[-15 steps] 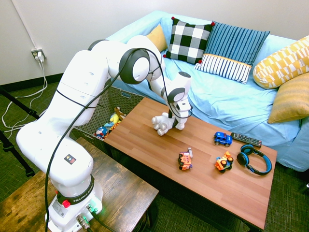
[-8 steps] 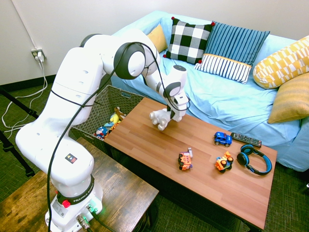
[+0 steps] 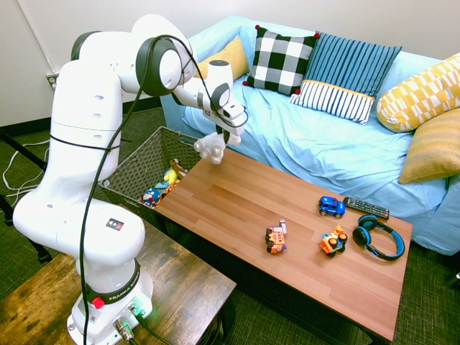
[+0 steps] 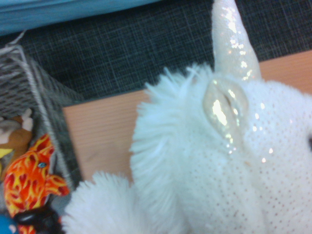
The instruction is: Put the stuffed toy in the basket
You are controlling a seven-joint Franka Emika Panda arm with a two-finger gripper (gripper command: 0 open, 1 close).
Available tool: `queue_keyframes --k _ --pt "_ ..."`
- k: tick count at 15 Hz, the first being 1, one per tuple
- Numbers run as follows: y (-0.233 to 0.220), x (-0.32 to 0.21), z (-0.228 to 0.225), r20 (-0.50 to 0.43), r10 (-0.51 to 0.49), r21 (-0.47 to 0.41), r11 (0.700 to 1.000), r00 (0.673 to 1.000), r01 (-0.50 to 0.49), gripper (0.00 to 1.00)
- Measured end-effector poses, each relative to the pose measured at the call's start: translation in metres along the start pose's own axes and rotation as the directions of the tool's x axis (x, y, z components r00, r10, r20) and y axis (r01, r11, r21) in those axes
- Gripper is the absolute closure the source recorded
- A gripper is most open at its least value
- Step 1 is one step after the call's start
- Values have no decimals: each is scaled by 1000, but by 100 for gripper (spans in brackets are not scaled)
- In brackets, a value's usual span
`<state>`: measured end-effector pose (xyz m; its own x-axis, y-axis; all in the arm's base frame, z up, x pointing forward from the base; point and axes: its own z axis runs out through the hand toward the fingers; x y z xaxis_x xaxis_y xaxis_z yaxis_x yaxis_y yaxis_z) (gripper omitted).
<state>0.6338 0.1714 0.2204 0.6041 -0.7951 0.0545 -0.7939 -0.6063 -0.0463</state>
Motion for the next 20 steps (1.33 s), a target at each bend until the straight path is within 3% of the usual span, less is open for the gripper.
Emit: queue_keyframes --k 5,9,13,16,17,20 --pt "-26 -26 -9 -15 -90 76 993 996 91 100" --pt "-70 -98 2 23 -216 152 966 976 210 100" --pt "-112 -178 67 34 -325 151 936 945 317 100" --pt "-131 -203 111 24 -352 132 929 936 346 100" --pt "-133 -204 123 28 -352 119 931 936 347 0" --pt "-134 -207 147 54 -354 82 934 934 349 0"
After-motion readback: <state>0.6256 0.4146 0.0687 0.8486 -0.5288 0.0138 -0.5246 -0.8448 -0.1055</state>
